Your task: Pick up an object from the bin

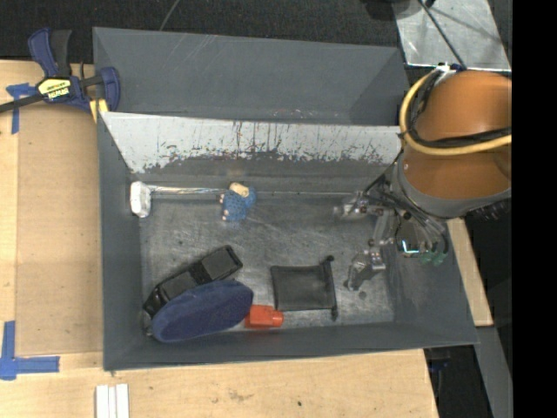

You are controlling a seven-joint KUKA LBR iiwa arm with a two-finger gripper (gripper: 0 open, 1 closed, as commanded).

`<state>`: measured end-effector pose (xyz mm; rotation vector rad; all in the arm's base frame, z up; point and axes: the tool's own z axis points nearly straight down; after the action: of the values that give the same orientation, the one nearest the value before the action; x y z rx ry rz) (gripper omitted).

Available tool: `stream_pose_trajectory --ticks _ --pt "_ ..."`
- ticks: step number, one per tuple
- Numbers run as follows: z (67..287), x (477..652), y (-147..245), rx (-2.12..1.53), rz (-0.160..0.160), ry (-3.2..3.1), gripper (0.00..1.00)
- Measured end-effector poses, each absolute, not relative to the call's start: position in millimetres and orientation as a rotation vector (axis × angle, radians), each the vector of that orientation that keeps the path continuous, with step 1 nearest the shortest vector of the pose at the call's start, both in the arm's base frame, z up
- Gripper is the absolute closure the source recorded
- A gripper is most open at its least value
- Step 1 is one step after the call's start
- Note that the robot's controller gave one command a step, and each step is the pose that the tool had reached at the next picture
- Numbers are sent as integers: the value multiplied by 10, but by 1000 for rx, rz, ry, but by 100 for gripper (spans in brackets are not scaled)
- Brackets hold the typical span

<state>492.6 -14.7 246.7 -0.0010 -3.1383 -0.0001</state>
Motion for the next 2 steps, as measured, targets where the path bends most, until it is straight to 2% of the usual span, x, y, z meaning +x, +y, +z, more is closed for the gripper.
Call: stream_pose_trajectory --ticks 1,2 --pt "1096 5106 308 432 -2 -3108 0" --pt "711 5355 -167 373 -5 -3125 0"
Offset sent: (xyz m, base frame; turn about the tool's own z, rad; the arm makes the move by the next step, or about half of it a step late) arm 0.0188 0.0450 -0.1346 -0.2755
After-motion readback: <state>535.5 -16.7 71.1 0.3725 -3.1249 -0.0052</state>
